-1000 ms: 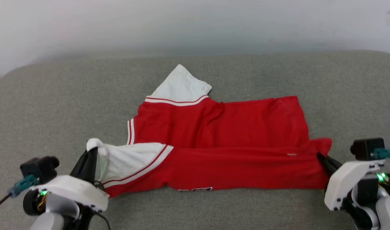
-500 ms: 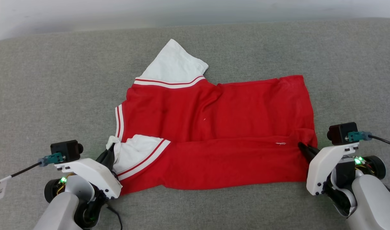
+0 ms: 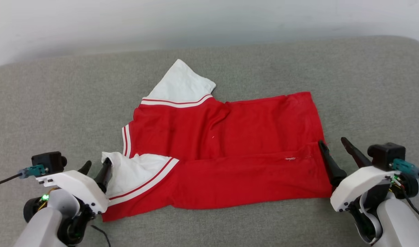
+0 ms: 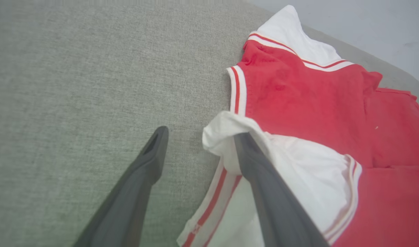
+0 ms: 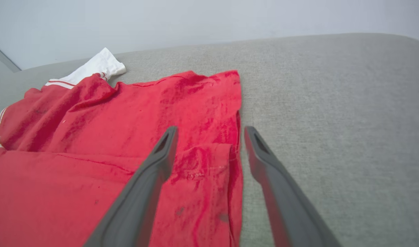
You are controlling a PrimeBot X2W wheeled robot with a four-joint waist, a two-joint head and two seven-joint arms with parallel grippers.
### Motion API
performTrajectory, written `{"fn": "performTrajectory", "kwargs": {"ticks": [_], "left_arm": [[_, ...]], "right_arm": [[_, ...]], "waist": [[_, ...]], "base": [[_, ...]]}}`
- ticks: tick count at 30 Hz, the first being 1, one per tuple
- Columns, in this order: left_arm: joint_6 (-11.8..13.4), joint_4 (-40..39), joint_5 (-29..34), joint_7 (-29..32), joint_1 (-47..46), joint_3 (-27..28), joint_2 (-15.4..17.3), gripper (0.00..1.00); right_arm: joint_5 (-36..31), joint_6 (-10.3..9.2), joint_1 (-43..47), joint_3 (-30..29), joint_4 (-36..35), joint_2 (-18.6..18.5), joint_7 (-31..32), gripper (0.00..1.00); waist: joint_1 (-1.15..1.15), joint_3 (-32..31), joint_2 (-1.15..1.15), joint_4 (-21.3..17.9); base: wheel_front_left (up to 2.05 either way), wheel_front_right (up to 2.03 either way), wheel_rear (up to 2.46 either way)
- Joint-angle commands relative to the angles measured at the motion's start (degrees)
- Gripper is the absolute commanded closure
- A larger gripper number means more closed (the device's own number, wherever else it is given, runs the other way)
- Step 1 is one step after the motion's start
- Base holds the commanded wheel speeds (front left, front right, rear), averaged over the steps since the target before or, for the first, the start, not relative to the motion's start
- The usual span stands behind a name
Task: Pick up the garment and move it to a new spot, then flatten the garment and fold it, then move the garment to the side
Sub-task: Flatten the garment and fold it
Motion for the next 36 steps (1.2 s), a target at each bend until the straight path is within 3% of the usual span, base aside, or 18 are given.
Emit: {"fn": "performTrajectory", "kwargs": {"ticks": [1,8,15,22,27,28,29,30,36], "left_arm": [[0.6,-1.2,0.0,1.3,1.1,0.3,1.2,0.0],[2.9,-11.2,-2.9,16.3,4.2,0.2,9.2,0.0],[7.8,-21.0,-9.9,35.5,9.2,-0.5,14.5,0.0],[11.5,-23.1,-13.1,40.8,12.8,-1.0,14.1,0.0],[10.8,-21.6,-13.9,41.3,13.5,-2.6,11.8,0.0],[10.6,-21.3,-14.0,41.1,13.5,-3.0,11.2,0.26],[10.3,-21.2,-14.1,41.1,13.5,-3.4,10.5,0.67],[9.8,-21.0,-14.1,40.7,13.5,-3.7,10.0,0.98],[7.9,-20.3,-13.3,37.6,13.0,-3.6,9.1,1.0]], "right_arm": [[-0.4,-0.04,1.2,-0.5,-1.1,0.5,-0.7,0.0],[-2.2,-0.04,6.4,-3.5,-8.3,2.1,0.3,0.0],[-4.0,-0.03,9.6,-4.7,-14.9,4.2,3.6,0.0],[-4.5,-0.04,9.8,-5.2,-17.9,5.7,5.1,0.0],[-3.8,-0.04,9.8,-5.6,-18.2,5.9,6.2,0.0],[-3.4,-0.04,9.8,-5.8,-18.2,5.9,6.6,0.0],[-3.1,-0.04,9.8,-6.1,-18.2,5.6,7.0,0.0],[-2.6,-0.04,9.8,-6.4,-18.1,5.3,7.7,0.0],[0.2,-0.03,9.9,-9.0,-18.6,3.0,12.5,0.0]], "waist": [[0.0,-1.8,0.0,-0.9],[0.0,-4.4,0.0,-2.7],[0.0,-3.3,0.0,-4.8],[0.0,-0.2,0.0,-6.2],[0.0,1.1,0.0,-6.3],[0.0,1.3,0.0,-6.3],[0.0,1.4,0.0,-6.2],[0.0,1.5,0.0,-6.1],[0.0,0.7,0.0,-5.0]], "base": [[0.0,0.0,0.0],[0.0,0.0,0.0],[0.0,0.0,0.0],[0.0,0.0,0.0],[0.0,0.0,0.0],[0.0,0.0,0.0],[0.0,0.0,0.0],[0.0,0.0,0.0],[0.0,0.0,0.0]]}}
